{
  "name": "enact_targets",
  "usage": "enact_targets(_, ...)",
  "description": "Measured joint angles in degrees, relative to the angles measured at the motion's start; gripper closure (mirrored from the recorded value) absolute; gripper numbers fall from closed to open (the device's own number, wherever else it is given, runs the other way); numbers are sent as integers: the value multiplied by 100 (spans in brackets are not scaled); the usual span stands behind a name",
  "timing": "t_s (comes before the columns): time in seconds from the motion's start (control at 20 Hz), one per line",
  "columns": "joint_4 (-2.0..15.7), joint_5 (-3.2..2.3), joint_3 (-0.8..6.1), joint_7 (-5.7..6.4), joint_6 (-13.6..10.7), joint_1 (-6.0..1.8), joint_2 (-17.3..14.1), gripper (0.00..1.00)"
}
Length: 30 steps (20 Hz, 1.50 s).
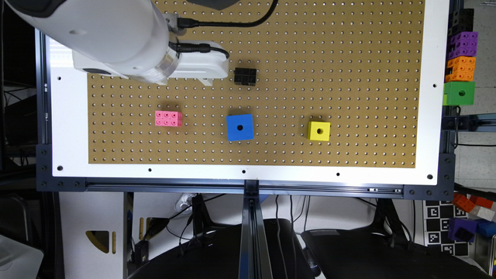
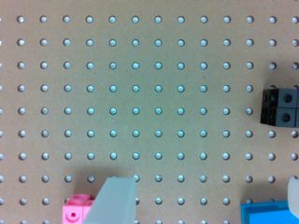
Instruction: Pick up pink block.
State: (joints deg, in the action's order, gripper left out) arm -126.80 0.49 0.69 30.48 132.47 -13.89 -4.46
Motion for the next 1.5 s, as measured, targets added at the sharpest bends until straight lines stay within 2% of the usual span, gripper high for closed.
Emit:
enact_targets(0.1, -4, 0, 0, 2, -1, -3, 0, 0)
enact_targets(0.25, 0, -4, -1, 2, 0, -69, 0, 0)
enact_targets(0.45, 98, -73, -3, -40, 2, -270, -23, 0)
enact_targets(0.6, 429, -81, -3, -201, 2, -458, -268, 0)
enact_targets(0.7, 801, -81, -3, -332, 1, -592, -594, 0)
enact_targets(0.8, 1162, -81, -3, -407, 0, -672, -931, 0)
enact_targets(0.9, 1420, -81, -3, -425, -7, -691, -1176, 0)
enact_targets(0.95, 1475, -81, -2, -425, -10, -690, -1227, 0)
enact_targets(1.3, 1482, -81, 3, -425, 2, -686, -1316, 0)
enact_targets(1.5, 1489, -81, 11, -425, 195, -684, -1565, 0)
